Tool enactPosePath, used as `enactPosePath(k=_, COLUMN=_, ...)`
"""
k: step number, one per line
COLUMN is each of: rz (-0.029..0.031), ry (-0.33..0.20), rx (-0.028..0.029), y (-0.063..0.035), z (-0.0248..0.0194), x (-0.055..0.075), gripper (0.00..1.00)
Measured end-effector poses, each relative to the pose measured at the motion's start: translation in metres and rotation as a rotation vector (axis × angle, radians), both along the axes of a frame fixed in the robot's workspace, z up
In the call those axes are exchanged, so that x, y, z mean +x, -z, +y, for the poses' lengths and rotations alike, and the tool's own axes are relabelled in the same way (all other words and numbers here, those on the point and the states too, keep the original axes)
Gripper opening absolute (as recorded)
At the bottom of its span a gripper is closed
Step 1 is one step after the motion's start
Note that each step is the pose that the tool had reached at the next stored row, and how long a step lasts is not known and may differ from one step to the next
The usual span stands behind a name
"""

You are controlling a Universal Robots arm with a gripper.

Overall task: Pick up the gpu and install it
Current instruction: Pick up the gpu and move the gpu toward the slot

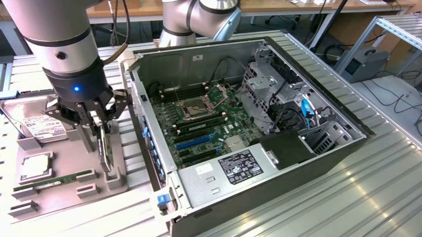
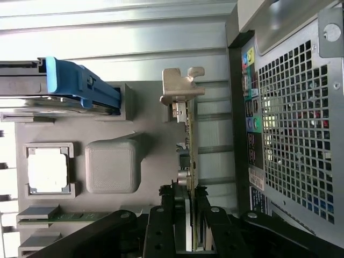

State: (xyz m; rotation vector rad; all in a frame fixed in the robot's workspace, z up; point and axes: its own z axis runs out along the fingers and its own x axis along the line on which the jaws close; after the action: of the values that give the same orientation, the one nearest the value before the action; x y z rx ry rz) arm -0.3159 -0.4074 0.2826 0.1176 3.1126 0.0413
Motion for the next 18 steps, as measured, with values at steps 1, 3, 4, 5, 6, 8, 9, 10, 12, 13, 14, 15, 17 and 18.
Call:
enactPosePath(k=1, rz=0.0000, ry=0.000, rx=0.0000, y=-0.0007, z=0.0000, x=0.000, gripper=0.27)
enactPosePath(k=3, rz=0.0000, ry=0.000, rx=0.0000, y=-0.0019, z=0.0000, x=0.000, gripper=0.27)
enactPosePath(k=4, rz=-0.0001, ry=0.000, rx=0.0000, y=-0.0024, z=0.0000, x=0.000, gripper=0.27)
enactPosePath(k=5, rz=0.0000, ry=0.000, rx=0.0000, y=-0.0029, z=0.0000, x=0.000, gripper=0.27)
enactPosePath(k=6, rz=-0.0001, ry=0.000, rx=0.0000, y=-0.0034, z=0.0000, x=0.000, gripper=0.27)
enactPosePath(k=8, rz=0.0000, ry=0.000, rx=0.0000, y=-0.0047, z=0.0000, x=0.000, gripper=0.27)
enactPosePath(k=9, rz=0.0000, ry=0.000, rx=0.0000, y=-0.0053, z=0.0000, x=0.000, gripper=0.27)
enactPosePath(k=10, rz=0.0000, ry=0.000, rx=0.0000, y=-0.0059, z=0.0000, x=0.000, gripper=0.27)
enactPosePath(k=12, rz=0.0000, ry=0.000, rx=0.0000, y=-0.0072, z=0.0000, x=0.000, gripper=0.27)
enactPosePath(k=13, rz=-0.0001, ry=0.000, rx=0.0000, y=-0.0078, z=0.0001, x=0.000, gripper=0.27)
enactPosePath(k=14, rz=-0.0001, ry=0.000, rx=0.0000, y=-0.0089, z=0.0001, x=0.000, gripper=0.27)
enactPosePath(k=15, rz=0.0000, ry=0.000, rx=0.0000, y=-0.0096, z=0.0001, x=0.000, gripper=0.27)
enactPosePath(k=17, rz=-0.0001, ry=0.000, rx=0.0000, y=-0.0105, z=0.0001, x=0.000, gripper=0.27)
enactPosePath(k=18, rz=0.0000, ry=0.000, rx=0.0000, y=-0.0111, z=0.0001, x=0.000, gripper=0.27)
